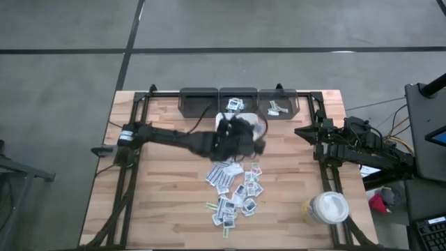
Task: Pick & Place First Aid Supplies
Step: Put the blue alcohol pad into the middle gray bin
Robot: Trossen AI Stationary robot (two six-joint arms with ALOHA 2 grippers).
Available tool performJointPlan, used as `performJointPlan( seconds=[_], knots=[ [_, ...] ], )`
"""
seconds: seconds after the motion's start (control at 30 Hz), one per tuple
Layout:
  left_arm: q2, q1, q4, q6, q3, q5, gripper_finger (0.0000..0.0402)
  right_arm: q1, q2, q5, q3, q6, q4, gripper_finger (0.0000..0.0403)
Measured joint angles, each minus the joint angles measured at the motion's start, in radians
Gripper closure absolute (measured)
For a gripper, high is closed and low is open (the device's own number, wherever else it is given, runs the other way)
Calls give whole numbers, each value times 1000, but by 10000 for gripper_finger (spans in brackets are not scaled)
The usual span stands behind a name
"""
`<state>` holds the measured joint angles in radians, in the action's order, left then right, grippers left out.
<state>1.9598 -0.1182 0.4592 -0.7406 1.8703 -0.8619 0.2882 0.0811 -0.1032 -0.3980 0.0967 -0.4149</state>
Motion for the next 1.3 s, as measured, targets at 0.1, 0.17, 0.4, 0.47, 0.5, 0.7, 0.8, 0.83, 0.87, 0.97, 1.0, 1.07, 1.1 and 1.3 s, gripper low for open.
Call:
performJointPlan(
  seconds=[0.1,0.17,0.4,0.47,0.5,0.7,0.8,0.83,0.87,0.97,1.0,1.07,1.1,1.3],
  knots=[
    [0,74,2,-42,-7,3,401,0,0,0,0,0,0,364],
    [1,127,3,-47,-9,22,401,0,0,0,0,0,0,364],
    [3,325,0,-39,-9,132,401,0,0,0,0,0,0,364],
    [10,379,-5,-39,-9,188,401,0,0,0,0,0,0,364],
    [13,404,-7,-39,-9,212,401,0,0,0,0,0,0,364],
    [25,508,-43,-35,-39,307,402,0,0,0,0,0,0,364],
    [50,533,-60,-35,-42,339,402,0,0,0,0,0,0,364],
    [58,537,-58,-35,-44,352,402,0,0,0,0,0,0,364],
    [65,538,-63,-35,-44,359,402,0,0,0,0,0,0,364],
    [82,536,-89,-32,-44,379,402,0,0,0,0,0,0,364],
    [87,536,-94,-30,-44,382,402,0,0,0,0,0,0,365],
    [95,536,-93,-29,-44,383,402,0,0,0,0,0,0,364],
    [101,536,-94,-30,-44,383,402,0,0,0,0,0,0,364],
    [121,542,-93,-44,-44,399,402,0,0,0,0,0,0,364]
  ],
)
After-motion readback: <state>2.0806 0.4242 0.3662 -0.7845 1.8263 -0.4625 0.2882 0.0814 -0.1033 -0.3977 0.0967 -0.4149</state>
